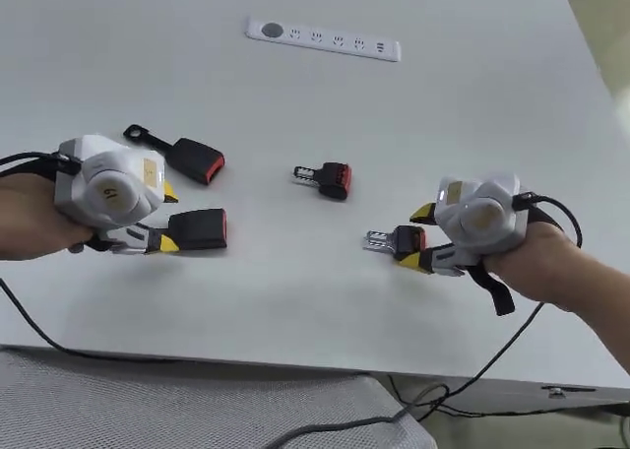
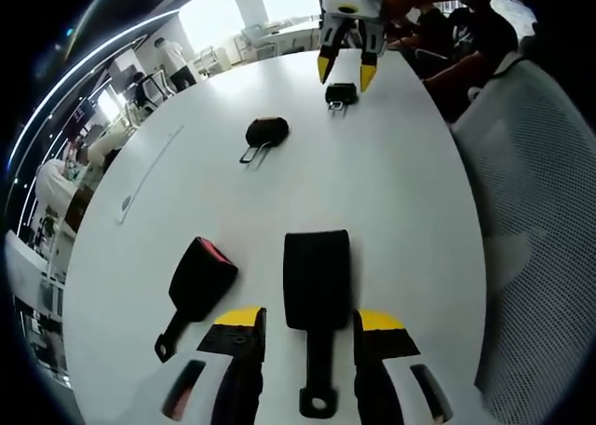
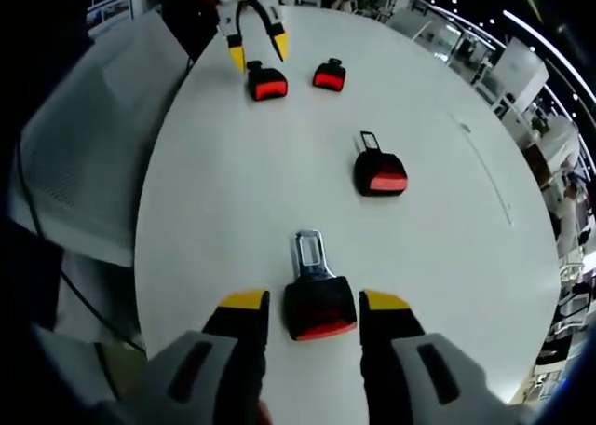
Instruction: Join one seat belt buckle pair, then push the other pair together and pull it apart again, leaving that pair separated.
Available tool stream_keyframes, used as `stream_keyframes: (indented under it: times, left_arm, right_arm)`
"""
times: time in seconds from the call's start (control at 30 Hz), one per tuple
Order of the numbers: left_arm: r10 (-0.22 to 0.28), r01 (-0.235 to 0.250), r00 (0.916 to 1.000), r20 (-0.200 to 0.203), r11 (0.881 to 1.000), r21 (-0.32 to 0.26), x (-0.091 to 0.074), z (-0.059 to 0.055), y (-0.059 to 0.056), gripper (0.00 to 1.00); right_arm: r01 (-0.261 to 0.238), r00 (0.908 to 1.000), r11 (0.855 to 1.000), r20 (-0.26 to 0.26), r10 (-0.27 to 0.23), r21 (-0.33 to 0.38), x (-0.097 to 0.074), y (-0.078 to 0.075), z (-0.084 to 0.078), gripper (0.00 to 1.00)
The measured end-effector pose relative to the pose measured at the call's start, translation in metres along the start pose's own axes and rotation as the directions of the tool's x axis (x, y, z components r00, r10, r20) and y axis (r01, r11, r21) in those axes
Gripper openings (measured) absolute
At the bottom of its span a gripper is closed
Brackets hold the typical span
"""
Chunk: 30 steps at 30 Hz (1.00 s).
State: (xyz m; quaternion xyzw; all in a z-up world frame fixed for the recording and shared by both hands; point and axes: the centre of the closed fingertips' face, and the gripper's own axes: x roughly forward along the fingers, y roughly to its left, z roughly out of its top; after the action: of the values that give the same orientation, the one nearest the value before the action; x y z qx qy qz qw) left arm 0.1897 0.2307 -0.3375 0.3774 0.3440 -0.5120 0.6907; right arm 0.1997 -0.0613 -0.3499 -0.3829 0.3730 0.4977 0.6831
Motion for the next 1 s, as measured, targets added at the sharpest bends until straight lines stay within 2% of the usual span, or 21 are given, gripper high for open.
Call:
stream_keyframes:
  times: [0.23,0.37,0.47,0.7,0.77,1.0]
  left_arm:
    - [-0.045,0.046,0.9983,-0.037,0.999,0.022,0.012,-0.003,-0.006,0.38]
    - [-0.062,0.066,0.9954,-0.072,0.997,0.041,0.021,-0.005,-0.008,0.37]
    - [-0.068,0.071,0.9951,-0.072,0.997,0.041,0.022,0.000,-0.006,0.33]
    - [-0.101,0.108,0.9915,-0.082,0.991,0.079,0.022,-0.001,-0.007,0.33]
    - [-0.105,0.115,0.9904,-0.090,0.987,0.109,0.022,0.000,-0.008,0.33]
    - [-0.133,0.150,0.9829,-0.128,0.979,0.136,0.023,0.001,-0.009,0.32]
  right_arm:
    - [-0.042,0.9990,0.999,-0.016,0.042,-0.014,0.005,0.003,-0.007,0.40]
    - [-0.060,0.9979,0.998,-0.026,0.060,-0.012,0.007,0.001,-0.014,0.39]
    - [-0.076,0.9966,0.997,-0.034,0.075,-0.019,0.009,0.002,-0.017,0.38]
    - [-0.102,0.9944,0.995,-0.032,0.101,-0.021,0.015,-0.001,-0.015,0.37]
    - [-0.114,0.9931,0.993,-0.030,0.113,-0.019,0.016,-0.001,-0.016,0.37]
    - [-0.152,0.9869,0.988,-0.056,0.151,-0.011,0.018,-0.003,-0.018,0.36]
